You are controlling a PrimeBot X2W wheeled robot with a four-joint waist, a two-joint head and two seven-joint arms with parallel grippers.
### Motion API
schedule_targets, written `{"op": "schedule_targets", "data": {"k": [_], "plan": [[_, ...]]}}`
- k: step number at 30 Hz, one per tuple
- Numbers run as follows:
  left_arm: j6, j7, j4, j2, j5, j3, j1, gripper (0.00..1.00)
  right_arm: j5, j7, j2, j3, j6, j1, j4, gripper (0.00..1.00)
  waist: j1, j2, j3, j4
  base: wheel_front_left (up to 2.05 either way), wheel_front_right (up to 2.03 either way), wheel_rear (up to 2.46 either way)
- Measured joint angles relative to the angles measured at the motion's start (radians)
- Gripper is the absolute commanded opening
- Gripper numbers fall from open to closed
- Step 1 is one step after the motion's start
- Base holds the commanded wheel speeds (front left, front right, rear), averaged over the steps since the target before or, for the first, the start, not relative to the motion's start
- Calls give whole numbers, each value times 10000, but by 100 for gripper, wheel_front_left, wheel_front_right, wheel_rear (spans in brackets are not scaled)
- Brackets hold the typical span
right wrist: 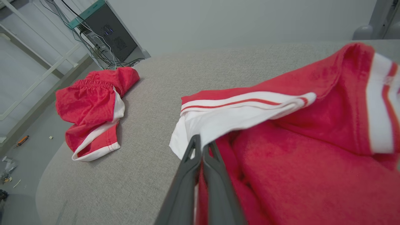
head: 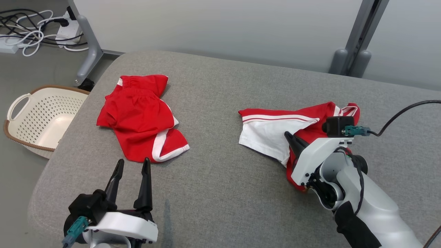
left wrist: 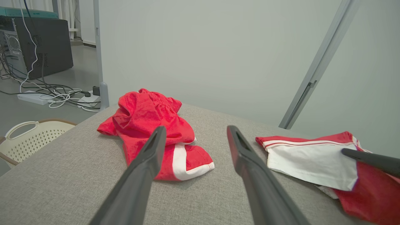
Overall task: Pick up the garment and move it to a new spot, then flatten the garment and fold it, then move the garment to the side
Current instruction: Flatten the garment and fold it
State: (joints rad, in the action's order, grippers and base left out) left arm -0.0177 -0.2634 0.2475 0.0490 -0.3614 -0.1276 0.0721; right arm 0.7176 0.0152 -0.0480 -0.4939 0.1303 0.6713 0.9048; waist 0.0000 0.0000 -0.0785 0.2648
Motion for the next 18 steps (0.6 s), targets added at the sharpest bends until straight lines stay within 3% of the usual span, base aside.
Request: {"op": "schedule_targets", "data": {"k": [11, 18], "plan": [[-17, 0, 111, 2, 167, 180, -116, 100, 1172, -558, -23, -236, 0, 58, -1099, 0, 0, 0, 494, -505, 0, 0, 0], [-81, 0, 107, -4, 198, 263, -272, 100, 1799, -405, -779, 174, -2, -421, -2585, 0, 0, 0, 715, -1033, 0, 0, 0]]}}
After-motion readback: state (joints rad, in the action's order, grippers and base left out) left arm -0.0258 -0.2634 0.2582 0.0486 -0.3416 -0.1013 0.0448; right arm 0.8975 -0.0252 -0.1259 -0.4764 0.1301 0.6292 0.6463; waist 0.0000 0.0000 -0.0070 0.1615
